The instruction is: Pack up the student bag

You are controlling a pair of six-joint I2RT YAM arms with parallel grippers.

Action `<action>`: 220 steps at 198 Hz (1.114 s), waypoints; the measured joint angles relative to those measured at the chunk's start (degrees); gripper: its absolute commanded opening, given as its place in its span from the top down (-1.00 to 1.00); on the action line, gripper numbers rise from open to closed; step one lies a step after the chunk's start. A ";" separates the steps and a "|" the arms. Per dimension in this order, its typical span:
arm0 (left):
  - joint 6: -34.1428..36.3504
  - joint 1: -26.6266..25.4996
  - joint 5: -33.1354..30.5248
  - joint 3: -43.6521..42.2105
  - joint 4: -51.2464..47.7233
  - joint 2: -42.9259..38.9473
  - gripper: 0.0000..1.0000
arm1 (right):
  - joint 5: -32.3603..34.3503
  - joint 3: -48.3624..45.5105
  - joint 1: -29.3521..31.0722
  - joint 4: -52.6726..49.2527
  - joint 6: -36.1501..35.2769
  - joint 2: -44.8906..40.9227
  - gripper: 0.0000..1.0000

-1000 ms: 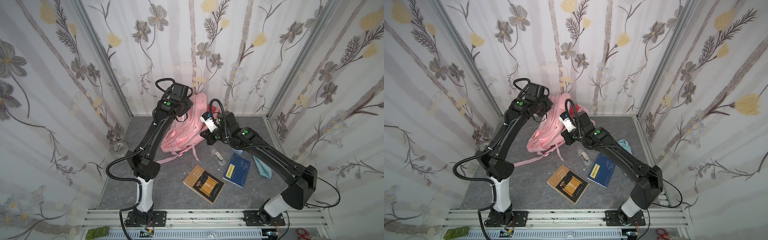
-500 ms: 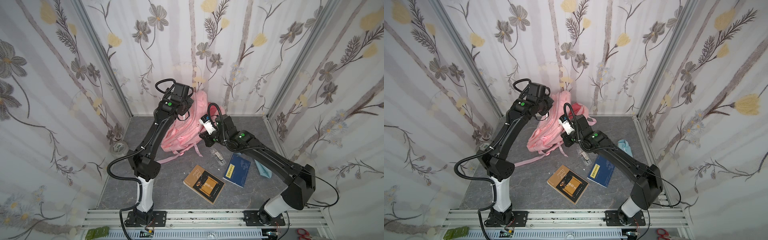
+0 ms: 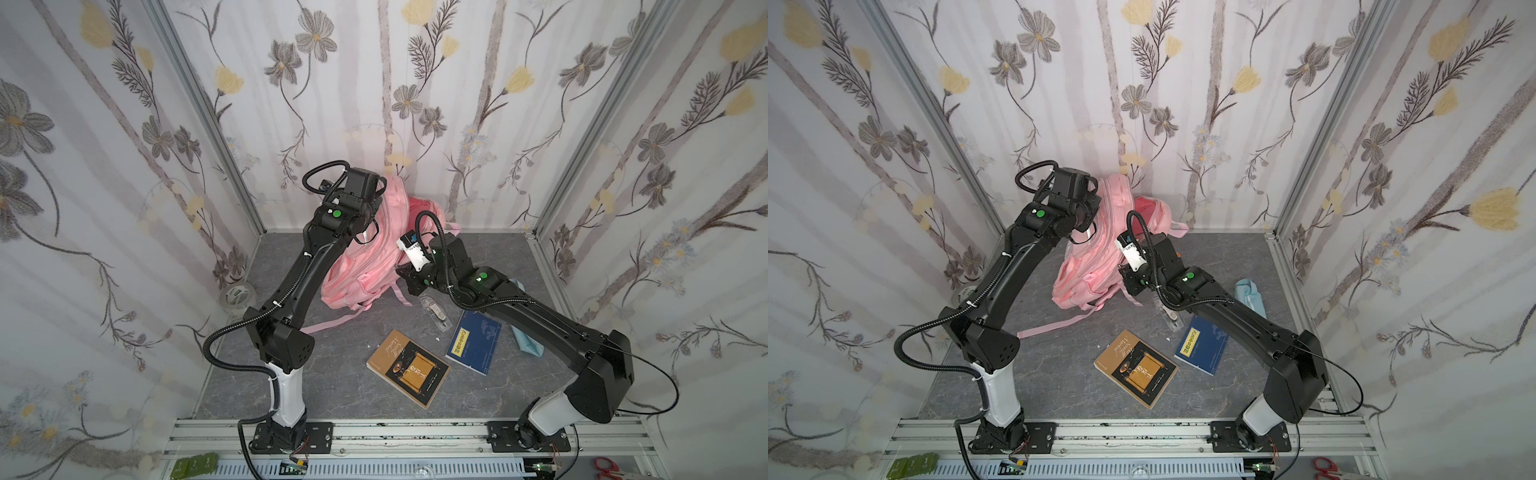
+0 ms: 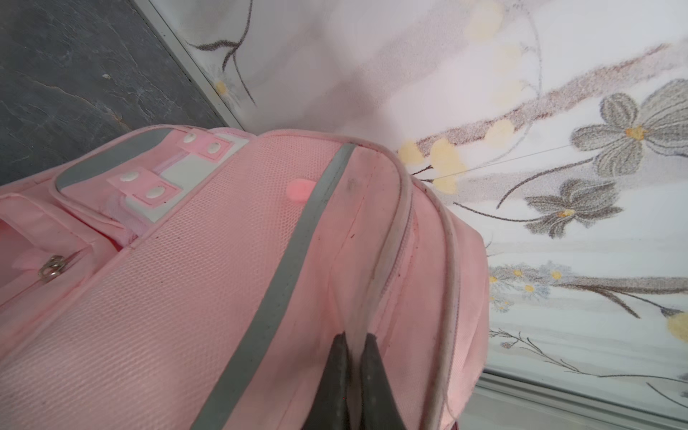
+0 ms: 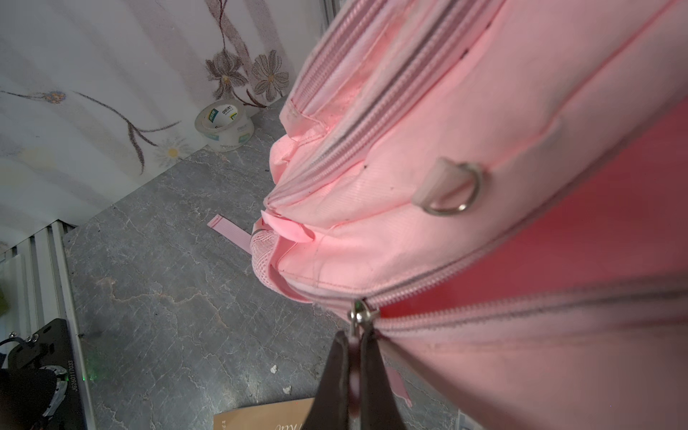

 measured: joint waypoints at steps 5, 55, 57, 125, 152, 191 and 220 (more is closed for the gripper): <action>-0.61 0.00 -0.42 0.31 -0.31 0.09 1.00 | 0.00 -0.31 0.24 0.44 0.00 0.20 1.00; -7.63 -0.09 -4.72 1.11 -3.82 1.25 1.00 | 0.46 -4.26 2.69 4.81 -0.46 1.73 1.00; -7.78 -0.09 -4.85 1.16 -3.93 1.29 1.00 | 0.52 -4.44 2.73 5.01 -0.46 1.77 1.00; -13.35 -0.39 -5.79 8.90 -7.80 6.56 1.00 | 1.36 -6.60 3.54 9.66 -1.16 6.82 1.00; -14.67 -0.59 -5.79 9.09 -9.16 6.93 1.00 | 1.03 -7.45 5.25 10.29 -1.38 7.56 1.00; -14.80 -0.63 -5.81 9.33 -10.21 6.93 1.00 | -1.77 -7.32 5.77 12.33 -1.95 8.83 1.00; -13.11 -0.63 -5.81 9.33 -10.40 6.93 1.00 | -2.58 -6.03 5.77 11.76 -1.97 10.21 1.00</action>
